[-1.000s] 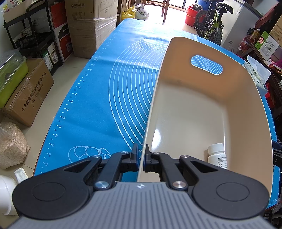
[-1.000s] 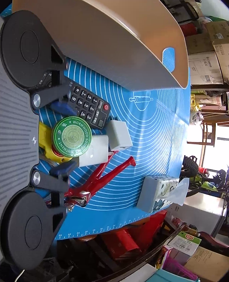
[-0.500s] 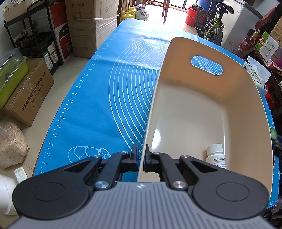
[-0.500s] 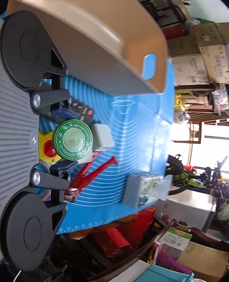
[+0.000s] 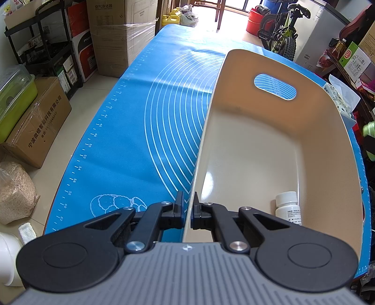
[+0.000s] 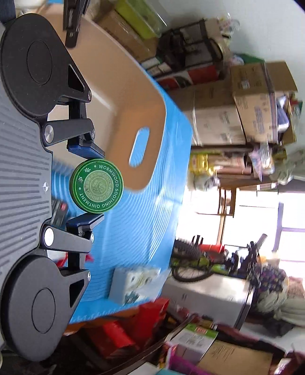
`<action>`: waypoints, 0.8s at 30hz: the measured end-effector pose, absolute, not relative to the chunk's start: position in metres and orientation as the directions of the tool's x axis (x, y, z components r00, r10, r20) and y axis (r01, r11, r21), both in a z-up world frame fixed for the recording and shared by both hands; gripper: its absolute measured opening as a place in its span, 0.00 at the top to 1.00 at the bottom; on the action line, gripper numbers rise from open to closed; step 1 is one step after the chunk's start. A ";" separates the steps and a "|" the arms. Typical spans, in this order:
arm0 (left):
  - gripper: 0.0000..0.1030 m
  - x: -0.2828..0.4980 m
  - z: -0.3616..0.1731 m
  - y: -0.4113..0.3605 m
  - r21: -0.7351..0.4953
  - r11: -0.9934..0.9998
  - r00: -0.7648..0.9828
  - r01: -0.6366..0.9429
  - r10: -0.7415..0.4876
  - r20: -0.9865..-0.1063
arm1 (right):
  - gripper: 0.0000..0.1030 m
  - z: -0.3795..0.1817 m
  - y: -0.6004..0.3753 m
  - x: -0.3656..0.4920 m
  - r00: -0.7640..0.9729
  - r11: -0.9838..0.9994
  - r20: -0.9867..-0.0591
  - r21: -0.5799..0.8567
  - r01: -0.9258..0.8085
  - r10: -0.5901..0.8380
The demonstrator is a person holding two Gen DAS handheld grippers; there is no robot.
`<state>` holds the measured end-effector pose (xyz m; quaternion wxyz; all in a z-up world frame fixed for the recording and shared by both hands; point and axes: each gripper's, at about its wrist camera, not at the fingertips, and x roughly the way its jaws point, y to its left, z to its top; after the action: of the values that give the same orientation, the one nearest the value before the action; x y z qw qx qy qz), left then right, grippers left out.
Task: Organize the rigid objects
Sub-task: 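Carry the green tin into the basket and release it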
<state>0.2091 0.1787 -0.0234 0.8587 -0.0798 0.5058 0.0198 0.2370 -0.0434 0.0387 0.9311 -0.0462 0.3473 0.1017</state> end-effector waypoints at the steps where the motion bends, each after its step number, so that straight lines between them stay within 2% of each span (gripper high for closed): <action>1: 0.94 0.209 -0.023 0.179 -0.117 0.987 0.488 -0.115 -0.047 -0.872 | 0.47 0.039 -0.037 0.239 0.733 0.971 -0.659 -0.015 -0.238 0.169; 11: 0.94 0.209 -0.023 0.179 -0.117 0.986 0.487 -0.115 -0.046 -0.872 | 0.47 0.016 0.036 0.247 0.635 0.925 -0.735 -0.028 -0.379 0.238; 24: 0.94 0.209 -0.024 0.178 -0.114 0.987 0.487 -0.115 -0.044 -0.872 | 0.47 -0.027 0.082 0.247 0.469 0.869 -0.860 -0.064 -0.491 0.201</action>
<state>0.2095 0.1779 -0.0236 0.8587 -0.0785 0.5060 0.0206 0.2465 0.0816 -0.0274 0.8431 -0.1534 0.4727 0.2054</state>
